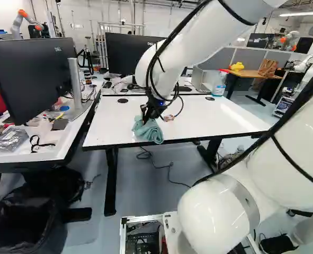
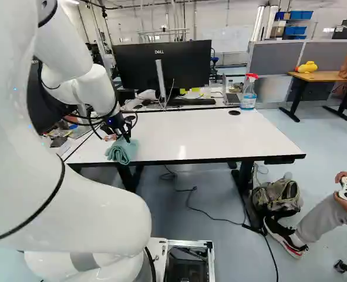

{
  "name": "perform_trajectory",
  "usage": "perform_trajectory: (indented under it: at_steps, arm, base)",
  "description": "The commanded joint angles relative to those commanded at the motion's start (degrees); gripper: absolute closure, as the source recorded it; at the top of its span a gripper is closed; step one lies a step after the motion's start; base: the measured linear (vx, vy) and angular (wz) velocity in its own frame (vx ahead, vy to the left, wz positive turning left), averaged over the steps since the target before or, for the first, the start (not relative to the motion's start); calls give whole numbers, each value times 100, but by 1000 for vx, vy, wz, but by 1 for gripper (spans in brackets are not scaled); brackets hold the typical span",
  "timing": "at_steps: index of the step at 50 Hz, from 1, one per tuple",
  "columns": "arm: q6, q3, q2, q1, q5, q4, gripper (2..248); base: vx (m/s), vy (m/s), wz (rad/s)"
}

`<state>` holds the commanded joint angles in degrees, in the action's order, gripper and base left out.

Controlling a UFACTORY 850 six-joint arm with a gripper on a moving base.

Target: Clean the table with the green towel

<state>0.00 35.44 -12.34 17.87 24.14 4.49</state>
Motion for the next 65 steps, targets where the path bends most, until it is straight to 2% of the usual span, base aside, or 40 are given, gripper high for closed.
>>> perform_trajectory:
  at_steps: [22, 65]
  arm:
    - [0, 11, -47, -27, 0, 0, 208]
    - [0, 883, 218, -809, 0, 0, 208]
  base:
    - [0, 0, 0]
    - [0, 0, 0]
